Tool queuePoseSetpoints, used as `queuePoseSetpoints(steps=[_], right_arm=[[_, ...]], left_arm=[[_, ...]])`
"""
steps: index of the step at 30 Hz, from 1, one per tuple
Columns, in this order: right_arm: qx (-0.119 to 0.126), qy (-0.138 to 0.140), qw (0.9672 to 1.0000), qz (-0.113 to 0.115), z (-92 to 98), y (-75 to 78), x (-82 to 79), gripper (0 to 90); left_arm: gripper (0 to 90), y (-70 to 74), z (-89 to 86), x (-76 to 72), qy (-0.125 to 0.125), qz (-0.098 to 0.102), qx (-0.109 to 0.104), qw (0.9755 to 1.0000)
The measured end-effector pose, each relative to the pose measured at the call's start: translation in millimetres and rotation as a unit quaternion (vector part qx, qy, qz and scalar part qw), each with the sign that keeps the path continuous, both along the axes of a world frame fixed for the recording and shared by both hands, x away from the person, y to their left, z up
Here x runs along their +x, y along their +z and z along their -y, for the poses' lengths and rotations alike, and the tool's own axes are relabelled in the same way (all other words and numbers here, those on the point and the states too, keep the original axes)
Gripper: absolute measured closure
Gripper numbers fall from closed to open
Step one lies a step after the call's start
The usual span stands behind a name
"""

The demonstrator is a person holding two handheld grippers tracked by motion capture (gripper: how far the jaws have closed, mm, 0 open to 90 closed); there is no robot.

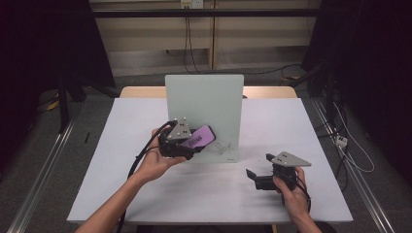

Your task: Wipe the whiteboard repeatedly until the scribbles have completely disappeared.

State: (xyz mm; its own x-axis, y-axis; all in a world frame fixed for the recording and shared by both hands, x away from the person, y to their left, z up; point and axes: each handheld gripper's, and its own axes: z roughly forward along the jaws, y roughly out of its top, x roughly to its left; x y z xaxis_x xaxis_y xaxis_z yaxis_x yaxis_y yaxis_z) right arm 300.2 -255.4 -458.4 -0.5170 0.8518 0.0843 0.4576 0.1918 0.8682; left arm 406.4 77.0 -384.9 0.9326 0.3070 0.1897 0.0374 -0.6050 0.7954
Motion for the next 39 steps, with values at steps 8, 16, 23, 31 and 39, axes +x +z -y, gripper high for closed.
queuePoseSetpoints(steps=[8,16,23,31,39], right_arm=[[-0.002,0.001,1.0,0.001,-0.3,0.0,0.0,4.7],[-0.001,0.0,1.0,0.0,0.3,0.1,-0.3,4.6],[-0.003,0.001,1.0,0.0,-0.5,0.0,-0.4,4.7],[-0.003,0.002,1.0,0.0,-0.3,0.1,-0.5,4.7],[-0.003,0.002,1.0,0.0,-0.4,0.0,-0.3,4.6]], left_arm=[[40.5,-11.5,18.1,-5.5,-0.017,-0.004,0.024,0.9995],[40.5,-21.6,33.0,-10.2,-0.029,-0.011,0.045,0.9985],[40.6,-31.6,42.2,-13.9,-0.041,-0.02,0.064,0.9969],[40.6,-40.4,48.8,-16.5,-0.049,-0.033,0.079,0.9951],[40.6,-44.4,54.4,-18.4,-0.054,-0.041,0.096,0.9931]])
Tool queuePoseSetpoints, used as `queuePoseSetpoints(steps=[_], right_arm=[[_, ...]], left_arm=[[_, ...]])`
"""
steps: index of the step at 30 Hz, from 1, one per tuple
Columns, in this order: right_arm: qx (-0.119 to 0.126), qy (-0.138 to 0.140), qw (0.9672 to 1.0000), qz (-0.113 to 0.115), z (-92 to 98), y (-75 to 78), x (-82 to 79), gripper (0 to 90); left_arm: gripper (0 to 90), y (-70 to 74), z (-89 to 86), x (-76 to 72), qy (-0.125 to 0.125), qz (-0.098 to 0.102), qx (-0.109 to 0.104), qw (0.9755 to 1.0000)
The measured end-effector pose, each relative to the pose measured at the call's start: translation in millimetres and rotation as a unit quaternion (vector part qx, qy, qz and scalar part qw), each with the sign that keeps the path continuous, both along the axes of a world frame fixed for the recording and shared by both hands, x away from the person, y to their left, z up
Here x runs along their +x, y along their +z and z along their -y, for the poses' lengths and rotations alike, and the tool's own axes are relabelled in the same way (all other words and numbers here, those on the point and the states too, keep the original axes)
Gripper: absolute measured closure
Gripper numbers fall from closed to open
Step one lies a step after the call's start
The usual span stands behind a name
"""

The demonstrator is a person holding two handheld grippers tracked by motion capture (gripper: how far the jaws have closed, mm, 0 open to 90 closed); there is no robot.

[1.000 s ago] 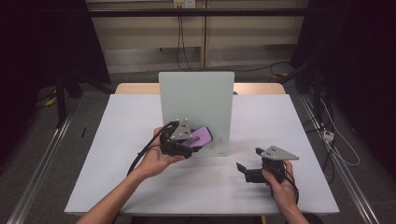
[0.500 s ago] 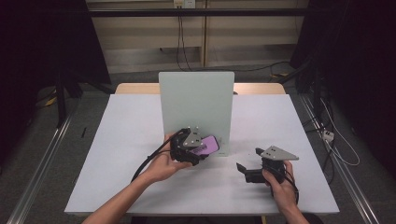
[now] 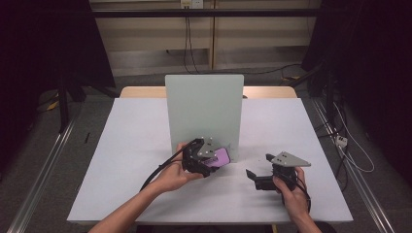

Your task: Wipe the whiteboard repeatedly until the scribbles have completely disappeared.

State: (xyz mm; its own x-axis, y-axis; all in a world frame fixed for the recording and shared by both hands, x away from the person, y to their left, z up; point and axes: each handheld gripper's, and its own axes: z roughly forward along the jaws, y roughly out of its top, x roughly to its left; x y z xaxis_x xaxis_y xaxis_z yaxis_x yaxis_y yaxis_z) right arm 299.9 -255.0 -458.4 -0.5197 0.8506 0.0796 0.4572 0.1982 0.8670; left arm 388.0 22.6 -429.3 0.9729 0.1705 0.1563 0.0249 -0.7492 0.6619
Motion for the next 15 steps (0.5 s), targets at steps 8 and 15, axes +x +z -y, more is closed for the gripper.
queuePoseSetpoints(steps=[8,15], right_arm=[[0.001,0.0,1.0,0.001,0.7,0.2,-0.3,4.6],[0.0,0.0,1.0,0.0,0.3,0.1,0.0,4.6]], left_arm=[[40.5,28.4,-14.7,9.0,0.04,0.012,-0.03,0.9987],[40.5,46.6,-30.0,16.8,0.063,0.019,-0.071,0.9953]])
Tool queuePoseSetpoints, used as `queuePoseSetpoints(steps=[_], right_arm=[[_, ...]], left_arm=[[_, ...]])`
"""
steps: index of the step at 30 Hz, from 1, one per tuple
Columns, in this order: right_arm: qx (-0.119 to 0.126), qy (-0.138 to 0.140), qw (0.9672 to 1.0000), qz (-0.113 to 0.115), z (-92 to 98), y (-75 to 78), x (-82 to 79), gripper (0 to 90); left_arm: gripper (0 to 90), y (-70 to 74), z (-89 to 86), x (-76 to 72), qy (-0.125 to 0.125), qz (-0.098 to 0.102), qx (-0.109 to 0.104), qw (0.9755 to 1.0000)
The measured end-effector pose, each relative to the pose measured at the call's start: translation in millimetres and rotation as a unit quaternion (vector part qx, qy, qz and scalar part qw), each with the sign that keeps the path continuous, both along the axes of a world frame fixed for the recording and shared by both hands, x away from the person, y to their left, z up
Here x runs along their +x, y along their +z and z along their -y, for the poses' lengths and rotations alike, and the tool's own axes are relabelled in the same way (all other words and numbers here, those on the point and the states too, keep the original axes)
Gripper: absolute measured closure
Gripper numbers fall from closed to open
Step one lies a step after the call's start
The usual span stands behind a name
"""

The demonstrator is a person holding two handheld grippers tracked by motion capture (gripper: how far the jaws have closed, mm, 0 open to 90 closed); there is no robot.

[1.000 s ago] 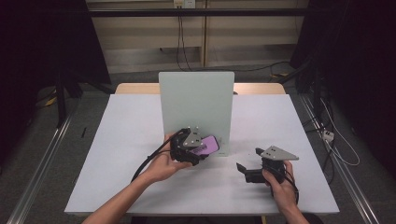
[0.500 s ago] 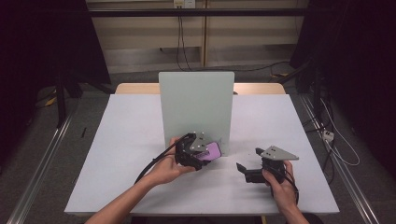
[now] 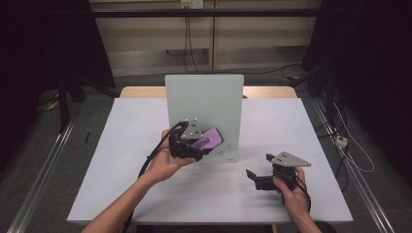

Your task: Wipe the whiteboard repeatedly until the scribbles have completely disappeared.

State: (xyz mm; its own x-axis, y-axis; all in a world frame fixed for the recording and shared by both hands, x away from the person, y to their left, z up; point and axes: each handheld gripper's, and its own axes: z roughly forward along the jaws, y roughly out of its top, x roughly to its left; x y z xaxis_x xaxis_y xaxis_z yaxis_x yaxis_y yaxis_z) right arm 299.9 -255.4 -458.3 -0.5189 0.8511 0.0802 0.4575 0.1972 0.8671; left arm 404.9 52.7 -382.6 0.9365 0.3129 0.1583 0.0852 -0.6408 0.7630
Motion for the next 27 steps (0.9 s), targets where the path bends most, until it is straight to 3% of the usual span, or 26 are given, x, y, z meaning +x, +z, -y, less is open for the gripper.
queuePoseSetpoints(steps=[7,11,16,24,27], right_arm=[[0.001,0.0,1.0,-0.001,-0.6,-0.1,0.3,4.6],[0.002,0.0,1.0,0.0,-0.5,-0.2,0.3,4.6],[0.001,0.001,1.0,0.0,-0.1,-0.1,0.1,4.6],[0.002,0.001,1.0,0.0,0.4,0.0,-0.2,4.6],[0.002,0.001,1.0,0.001,0.5,0.1,-0.3,4.6]], left_arm=[[40.5,-6.8,9.6,-3.5,-0.009,0.003,0.015,0.9998],[40.5,-11.9,16.5,-4.4,-0.017,-0.007,0.019,0.9997],[40.5,-26.8,31.7,-10.6,-0.035,-0.015,0.052,0.9979],[40.5,-42.9,48.5,-16.0,-0.058,-0.03,0.08,0.9947],[40.5,-45.0,52.9,-17.1,-0.061,-0.029,0.081,0.9944]])
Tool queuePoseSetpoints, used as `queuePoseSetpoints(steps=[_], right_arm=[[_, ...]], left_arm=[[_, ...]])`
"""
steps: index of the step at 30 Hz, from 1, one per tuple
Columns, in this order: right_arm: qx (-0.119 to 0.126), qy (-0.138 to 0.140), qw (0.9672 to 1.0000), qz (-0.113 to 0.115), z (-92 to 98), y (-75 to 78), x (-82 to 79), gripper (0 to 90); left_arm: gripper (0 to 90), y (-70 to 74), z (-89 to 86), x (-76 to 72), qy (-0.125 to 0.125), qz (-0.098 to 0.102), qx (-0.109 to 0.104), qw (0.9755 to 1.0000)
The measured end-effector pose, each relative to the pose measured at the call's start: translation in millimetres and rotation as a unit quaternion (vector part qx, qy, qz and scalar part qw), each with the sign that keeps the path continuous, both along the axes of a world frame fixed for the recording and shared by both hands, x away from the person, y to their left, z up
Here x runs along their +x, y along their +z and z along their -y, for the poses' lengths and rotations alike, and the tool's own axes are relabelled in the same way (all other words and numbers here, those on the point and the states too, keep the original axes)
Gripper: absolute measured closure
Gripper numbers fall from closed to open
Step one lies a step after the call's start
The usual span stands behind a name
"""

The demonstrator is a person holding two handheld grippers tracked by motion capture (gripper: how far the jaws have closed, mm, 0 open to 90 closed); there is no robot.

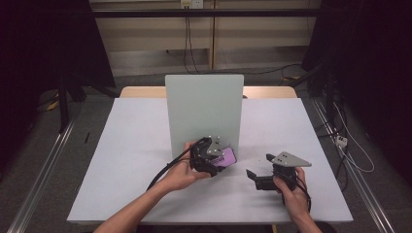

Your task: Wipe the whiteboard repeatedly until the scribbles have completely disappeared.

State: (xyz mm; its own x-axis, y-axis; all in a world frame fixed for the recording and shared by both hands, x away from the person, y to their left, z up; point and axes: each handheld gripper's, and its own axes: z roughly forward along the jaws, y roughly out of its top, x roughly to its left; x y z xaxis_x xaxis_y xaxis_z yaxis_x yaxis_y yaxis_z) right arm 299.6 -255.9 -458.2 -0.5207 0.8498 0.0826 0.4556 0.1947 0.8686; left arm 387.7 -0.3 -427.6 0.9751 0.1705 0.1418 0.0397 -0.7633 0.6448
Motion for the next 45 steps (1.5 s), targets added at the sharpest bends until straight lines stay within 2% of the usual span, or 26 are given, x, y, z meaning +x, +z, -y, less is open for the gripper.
queuePoseSetpoints(steps=[2,5,10,12,15,18,20,24,30,41,43,45], right_arm=[[0.0,0.0,1.0,0.0,-0.1,0.0,0.0,4.6],[-0.001,0.0,1.0,0.0,-0.3,0.0,0.0,4.6],[0.0,0.0,1.0,-0.001,-0.1,-0.3,0.4,4.6],[0.0,0.0,1.0,0.0,-0.2,-0.2,0.2,4.6],[-0.001,0.002,1.0,0.0,-0.3,0.1,-0.2,4.6],[-0.001,0.002,1.0,0.0,-0.1,0.0,-0.3,4.6],[-0.001,0.002,1.0,0.0,-0.4,-0.1,-0.2,4.6],[-0.001,0.001,1.0,0.0,-1.0,-0.1,0.0,4.6],[0.0,-0.001,1.0,-0.001,0.2,0.3,-1.0,4.6],[0.006,-0.012,0.9999,0.005,8.0,2.3,-4.6,4.6],[0.004,-0.011,0.9999,0.006,8.1,2.3,-4.8,4.6],[0.005,-0.011,0.9999,0.005,8.1,2.4,-5.2,4.6]], left_arm=[[40.5,1.3,1.4,1.2,-0.002,-0.003,0.001,1.0],[40.6,5.8,2.4,2.0,0.0,0.007,-0.005,1.0],[40.5,22.7,-3.6,7.5,0.018,0.013,-0.021,0.9995],[40.5,29.7,-7.0,10.1,0.025,0.019,-0.033,0.999],[40.5,39.4,-14.3,15.8,0.036,0.015,-0.06,0.9974],[40.5,43.5,-18.9,18.2,0.039,0.015,-0.071,0.9966],[40.4,42.6,-18.3,17.3,0.036,0.021,-0.068,0.9968],[40.5,35.6,-12.5,14.7,0.025,0.018,-0.058,0.9978],[40.5,22.7,3.4,8.8,0.007,0.025,-0.049,0.9985],[40.6,0.5,18.2,2.7,-0.019,0.002,-0.03,0.9994],[40.6,-3.2,21.1,1.0,-0.022,-0.001,-0.021,0.9995],[40.6,-5.3,23.4,0.3,-0.029,0.002,-0.019,0.9994]])
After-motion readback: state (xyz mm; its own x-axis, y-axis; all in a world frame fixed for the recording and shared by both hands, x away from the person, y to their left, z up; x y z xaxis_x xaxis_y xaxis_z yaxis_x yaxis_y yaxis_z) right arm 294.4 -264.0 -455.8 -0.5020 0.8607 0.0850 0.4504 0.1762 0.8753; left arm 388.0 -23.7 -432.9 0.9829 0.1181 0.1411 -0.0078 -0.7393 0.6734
